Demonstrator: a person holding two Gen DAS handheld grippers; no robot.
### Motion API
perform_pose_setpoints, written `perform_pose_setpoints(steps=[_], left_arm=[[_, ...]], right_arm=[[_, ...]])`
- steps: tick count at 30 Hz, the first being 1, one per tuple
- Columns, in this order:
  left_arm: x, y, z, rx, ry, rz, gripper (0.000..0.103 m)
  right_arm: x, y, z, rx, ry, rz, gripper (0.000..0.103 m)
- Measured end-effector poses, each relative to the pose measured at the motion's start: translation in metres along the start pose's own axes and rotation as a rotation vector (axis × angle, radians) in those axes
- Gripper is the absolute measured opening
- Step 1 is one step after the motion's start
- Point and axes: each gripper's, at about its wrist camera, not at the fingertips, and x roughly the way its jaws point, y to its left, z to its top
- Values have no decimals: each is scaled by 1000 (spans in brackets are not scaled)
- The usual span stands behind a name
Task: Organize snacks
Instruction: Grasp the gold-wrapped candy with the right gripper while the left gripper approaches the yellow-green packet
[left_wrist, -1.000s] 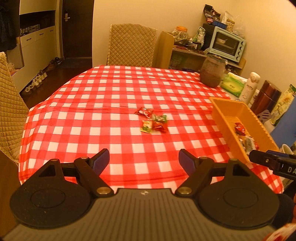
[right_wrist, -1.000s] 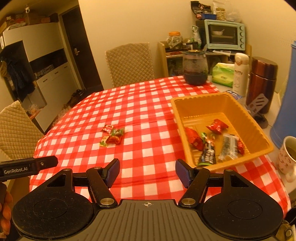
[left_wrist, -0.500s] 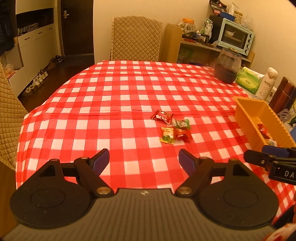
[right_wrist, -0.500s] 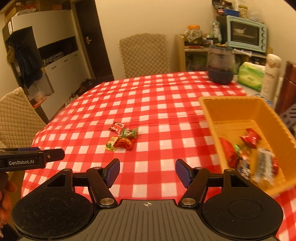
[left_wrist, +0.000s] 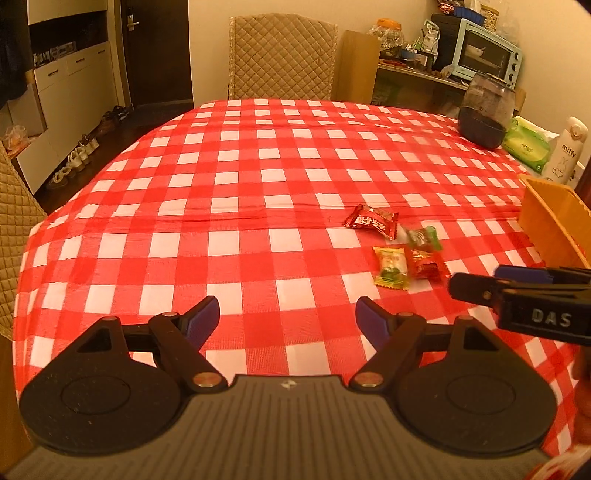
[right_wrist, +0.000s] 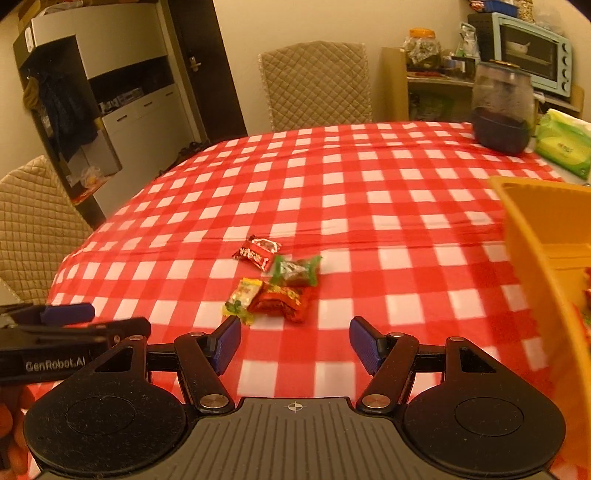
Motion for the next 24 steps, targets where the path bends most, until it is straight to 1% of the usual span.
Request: perform_pose_setpoints(steps=[6, 8, 10, 13, 14, 15, 21, 24], left_arm=[[16, 3, 7, -25, -1, -18, 79], [20, 3, 8, -32, 4, -24, 79], [24, 2, 9, -28, 8, -27, 79], [26, 1, 9, -30, 12, -33, 79], [27, 1, 10, -30, 11, -35, 79], [27, 1, 10, -31, 10, -37, 79], [27, -2, 10, -28, 7, -55, 79], [27, -3, 10, -28, 4, -66, 79]], right_arm=[[33, 0, 7, 33, -12, 4, 65], [41, 1, 9, 35, -14, -1, 59], [49, 2, 10, 33, -8, -14, 56], [52, 5, 10, 8, -24, -43, 53], [51, 6, 10, 2, -26, -54, 49], [51, 7, 9, -3, -28, -63, 47], [47, 13, 3, -53, -24, -96, 45], [48, 22, 0, -107, -6, -115, 44]])
